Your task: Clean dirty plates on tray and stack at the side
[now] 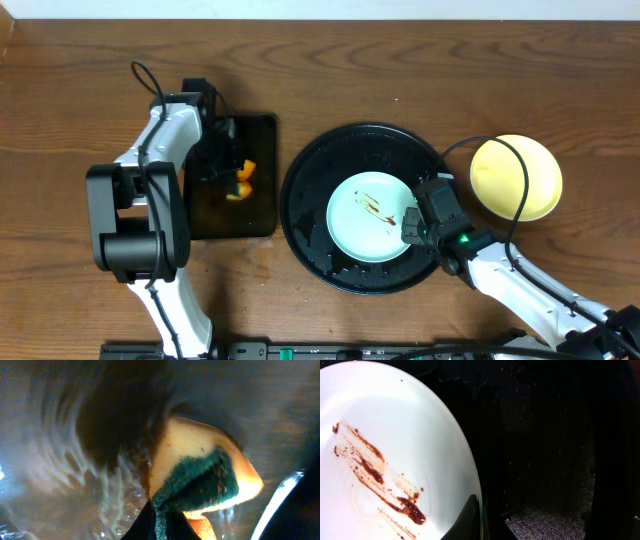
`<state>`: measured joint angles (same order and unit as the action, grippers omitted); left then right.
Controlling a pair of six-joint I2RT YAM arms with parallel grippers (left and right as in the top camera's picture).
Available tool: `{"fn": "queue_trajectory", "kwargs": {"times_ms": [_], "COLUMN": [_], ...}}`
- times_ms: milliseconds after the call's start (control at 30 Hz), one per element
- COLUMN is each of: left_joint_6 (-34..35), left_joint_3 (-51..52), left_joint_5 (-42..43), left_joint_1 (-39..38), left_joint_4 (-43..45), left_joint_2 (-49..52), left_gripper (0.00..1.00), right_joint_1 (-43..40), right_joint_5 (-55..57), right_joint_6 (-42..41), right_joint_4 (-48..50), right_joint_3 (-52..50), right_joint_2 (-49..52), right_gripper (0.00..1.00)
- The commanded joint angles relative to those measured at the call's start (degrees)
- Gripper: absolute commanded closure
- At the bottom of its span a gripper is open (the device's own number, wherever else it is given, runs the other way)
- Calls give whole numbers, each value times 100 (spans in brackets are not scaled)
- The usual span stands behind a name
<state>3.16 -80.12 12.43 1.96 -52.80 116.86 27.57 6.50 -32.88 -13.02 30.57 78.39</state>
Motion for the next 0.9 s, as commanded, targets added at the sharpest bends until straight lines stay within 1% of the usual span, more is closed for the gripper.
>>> {"fn": "queue_trajectory", "kwargs": {"times_ms": [0,100,300,367,433,500,600,667,700,800,867], "left_joint_6": [839,767,-424,-667,-514,-164,321,474,496,485,485], "left_joint_3": [39,39,39,39,39,39,39,39,37,37,37], "left_joint_5": [-1449,-1279,190,319,-101,-640,-1172,-1200,-1086,-787,-796], "left_joint_1": [210,181,-144,-278,-369,-424,-424,-413,-415,-439,-461], "left_joint_4": [-144,-162,-59,-22,48,85,76,46,-57,-116,-94], "left_joint_2": [103,9,-291,-332,-328,-317,-317,-319,-363,-592,-831], "left_gripper": [93,93,92,93,93,92,92,92,93,93,93], "right_joint_1": [22,22,22,22,22,22,22,22,22,22,22], "right_joint_5": [175,175,177,177,177,177,175,177,177,181,181], "right_joint_6": [-50,-50,-50,-50,-50,-50,-50,-50,-46,-26,-26], "right_joint_4": [-24,-24,-24,-24,-24,-26,-26,-24,-28,-55,-55], "right_joint_3": [22,22,22,22,22,22,22,22,22,22,22], "right_joint_2": [48,48,48,48,48,48,48,48,48,48,48], "right_gripper": [99,99,99,99,99,99,99,99,99,99,99]}}
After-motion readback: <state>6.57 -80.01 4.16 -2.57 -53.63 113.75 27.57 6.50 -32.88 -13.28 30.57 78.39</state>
